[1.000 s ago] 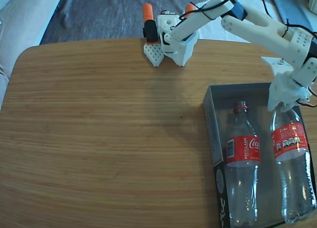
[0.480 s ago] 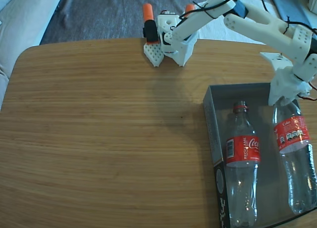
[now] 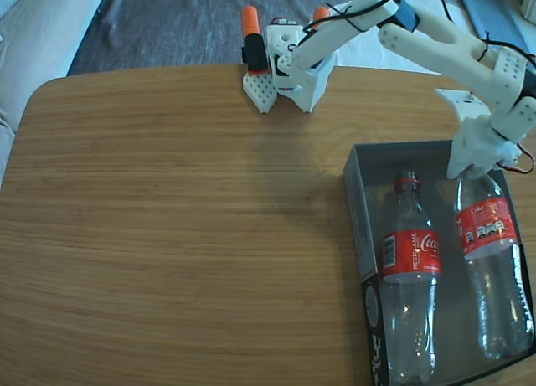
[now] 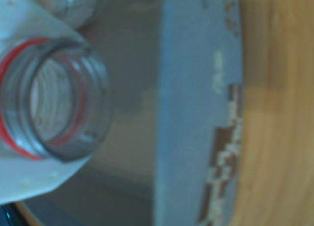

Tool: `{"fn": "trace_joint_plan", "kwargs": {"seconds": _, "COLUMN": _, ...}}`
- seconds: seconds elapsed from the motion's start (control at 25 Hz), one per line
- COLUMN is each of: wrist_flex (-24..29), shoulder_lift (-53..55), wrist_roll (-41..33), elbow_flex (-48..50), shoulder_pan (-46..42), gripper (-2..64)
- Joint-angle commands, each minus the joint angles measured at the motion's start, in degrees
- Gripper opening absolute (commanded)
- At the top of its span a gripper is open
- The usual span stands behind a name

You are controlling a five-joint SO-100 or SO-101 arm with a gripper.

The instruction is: Grasp the bottles and put them in the box.

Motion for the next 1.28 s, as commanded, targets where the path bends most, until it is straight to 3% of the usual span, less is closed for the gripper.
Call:
{"fn": "trace_joint_plan", "kwargs": {"seconds": 0.0, "wrist_flex": 0.18, "shoulder_lift": 2.29, "wrist_roll": 0.09, "elbow_flex": -0.44, "shoulder_pan": -0.18, "gripper": 0.8}}
{"fn": "trace_joint_plan", "kwargs": {"seconds": 0.08, "wrist_flex": 0.35, "shoulder_lift": 2.29, "wrist_roll": 0.18, "elbow_flex": -0.35, "shoulder_pan": 0.09, "gripper": 6.2}}
{"fn": "trace_joint_plan", "kwargs": {"seconds": 0.32, "wrist_flex": 0.97, "shoulder_lift": 2.37, "wrist_roll": 0.18, "elbow_flex": -0.53, "shoulder_pan": 0.26, "gripper": 36.3}}
{"fn": "trace_joint_plan", "kwargs": {"seconds": 0.64, "wrist_flex": 0.88, "shoulder_lift": 2.46, "wrist_roll": 0.09, "elbow_flex": -1.14, "shoulder_pan": 1.76, "gripper": 37.8}}
{"fn": "trace_joint_plan", "kwargs": {"seconds": 0.96, "wrist_flex": 0.97, "shoulder_lift": 9.23, "wrist_roll": -0.53, "elbow_flex": -0.26, "shoulder_pan": 7.12, "gripper": 25.2}}
{"fn": "trace_joint_plan", "kwargs": {"seconds": 1.24, "wrist_flex": 4.48, "shoulder_lift": 15.64, "wrist_roll": -0.53, "elbow_flex": -0.35, "shoulder_pan": 9.49, "gripper": -0.3}}
